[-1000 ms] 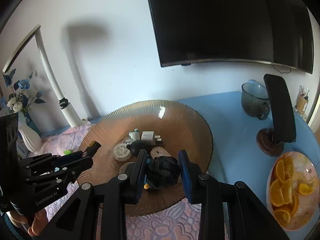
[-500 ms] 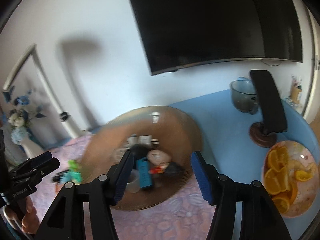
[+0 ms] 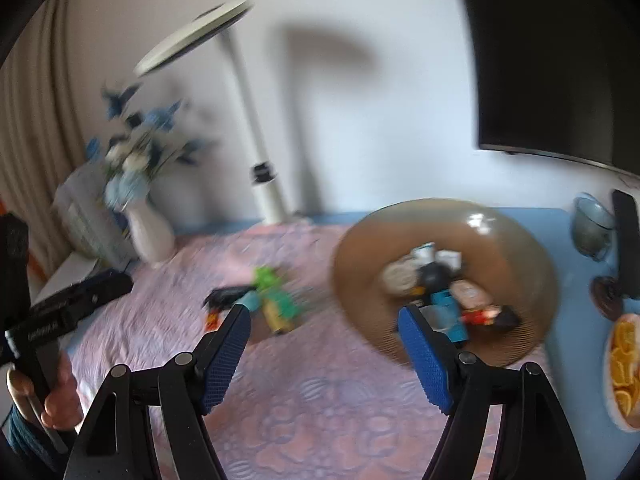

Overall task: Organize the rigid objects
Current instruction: 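Open both tools to drop the lighter and figurine, then return to the pile, then grasp the red lighter with the left tool while the right tool grasps the yellow tube, then carry the red lighter and yellow tube over the bowl with both tools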

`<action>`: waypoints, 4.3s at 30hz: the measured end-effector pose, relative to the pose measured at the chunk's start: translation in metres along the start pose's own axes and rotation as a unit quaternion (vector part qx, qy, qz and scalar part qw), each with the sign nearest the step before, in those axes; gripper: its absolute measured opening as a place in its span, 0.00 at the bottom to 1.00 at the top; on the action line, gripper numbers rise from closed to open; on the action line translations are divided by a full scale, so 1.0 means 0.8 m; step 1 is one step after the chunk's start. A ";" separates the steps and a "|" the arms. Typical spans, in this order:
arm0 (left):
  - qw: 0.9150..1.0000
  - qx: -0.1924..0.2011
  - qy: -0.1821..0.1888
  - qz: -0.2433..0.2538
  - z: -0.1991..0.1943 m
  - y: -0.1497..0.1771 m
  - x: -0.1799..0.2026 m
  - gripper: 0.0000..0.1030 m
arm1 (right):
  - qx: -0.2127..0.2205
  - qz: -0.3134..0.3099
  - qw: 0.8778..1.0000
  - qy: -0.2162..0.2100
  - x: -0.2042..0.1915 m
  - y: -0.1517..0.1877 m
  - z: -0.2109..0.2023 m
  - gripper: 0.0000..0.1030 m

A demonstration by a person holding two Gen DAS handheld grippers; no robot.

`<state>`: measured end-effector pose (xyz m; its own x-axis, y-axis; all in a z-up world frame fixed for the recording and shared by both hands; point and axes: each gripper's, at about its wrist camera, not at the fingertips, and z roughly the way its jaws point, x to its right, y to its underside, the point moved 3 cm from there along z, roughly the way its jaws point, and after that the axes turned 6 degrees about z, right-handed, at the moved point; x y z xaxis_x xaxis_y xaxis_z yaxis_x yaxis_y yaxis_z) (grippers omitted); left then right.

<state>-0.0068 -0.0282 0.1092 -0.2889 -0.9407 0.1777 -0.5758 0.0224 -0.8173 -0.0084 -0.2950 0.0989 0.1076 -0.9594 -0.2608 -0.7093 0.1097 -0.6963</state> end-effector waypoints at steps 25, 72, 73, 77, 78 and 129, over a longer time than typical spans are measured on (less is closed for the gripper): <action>0.993 -0.090 -0.065 -0.042 0.068 0.116 -0.069 0.72 | -0.132 0.007 0.991 -0.002 -0.019 0.114 0.142 0.74; 0.985 -0.163 -0.053 0.022 0.104 0.106 -0.033 0.19 | -0.168 -0.008 0.985 -0.039 -0.053 0.087 0.186 0.24; 0.985 -0.164 -0.053 0.025 0.097 0.110 -0.035 0.19 | -0.172 -0.007 0.984 -0.046 -0.051 0.095 0.174 0.24; 0.984 -0.165 -0.044 0.042 0.077 0.128 -0.030 0.19 | -0.183 -0.031 0.981 -0.059 -0.054 0.133 0.127 0.24; 0.984 -0.164 -0.043 0.048 0.074 0.130 -0.028 0.19 | -0.186 -0.034 0.980 -0.060 -0.054 0.138 0.120 0.24; 0.990 -0.078 -0.023 0.114 0.053 0.062 0.055 0.19 | -0.187 -0.030 0.972 -0.136 -0.061 0.113 0.078 0.53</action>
<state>-0.0155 -0.0827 0.0527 -0.3919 -0.9195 -0.0288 -0.6120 0.2840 -0.7381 -0.0345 -0.2224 0.0068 0.3019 -0.8509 -0.4299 -0.8943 -0.0965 -0.4370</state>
